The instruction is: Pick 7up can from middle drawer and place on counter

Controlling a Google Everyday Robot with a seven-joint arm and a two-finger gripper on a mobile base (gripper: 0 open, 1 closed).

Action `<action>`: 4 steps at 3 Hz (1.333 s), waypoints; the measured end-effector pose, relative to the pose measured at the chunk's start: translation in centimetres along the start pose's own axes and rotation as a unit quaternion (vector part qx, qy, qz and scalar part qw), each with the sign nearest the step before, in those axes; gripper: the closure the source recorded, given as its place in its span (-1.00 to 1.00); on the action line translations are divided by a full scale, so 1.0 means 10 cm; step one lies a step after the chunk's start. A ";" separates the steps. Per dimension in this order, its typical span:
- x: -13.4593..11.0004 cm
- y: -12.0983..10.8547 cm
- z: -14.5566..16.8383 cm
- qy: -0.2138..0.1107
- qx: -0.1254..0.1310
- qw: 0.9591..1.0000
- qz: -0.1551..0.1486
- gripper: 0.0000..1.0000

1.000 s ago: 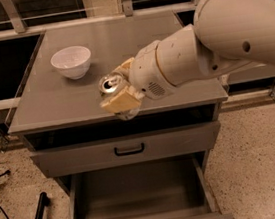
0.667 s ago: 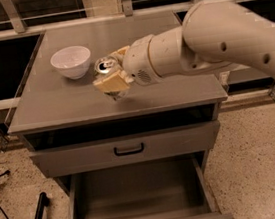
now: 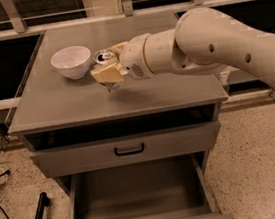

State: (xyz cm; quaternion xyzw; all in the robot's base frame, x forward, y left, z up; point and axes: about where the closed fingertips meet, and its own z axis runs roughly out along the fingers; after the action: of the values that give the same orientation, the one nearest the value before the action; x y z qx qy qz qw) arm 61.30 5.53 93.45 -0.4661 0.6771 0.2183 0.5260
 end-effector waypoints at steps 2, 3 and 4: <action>0.09 -0.04 0.03 0.020 0.010 0.998 0.051 1.00; 0.13 -0.06 0.03 0.027 0.014 0.996 0.079 1.00; 0.14 -0.06 -0.01 0.033 0.018 0.993 0.111 1.00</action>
Offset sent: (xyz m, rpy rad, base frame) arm 0.0122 -0.0100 -0.0182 0.0246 0.1452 -0.1067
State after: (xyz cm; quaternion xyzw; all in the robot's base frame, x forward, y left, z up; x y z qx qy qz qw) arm 61.75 4.62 92.29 -0.3856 0.7452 0.2473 0.4847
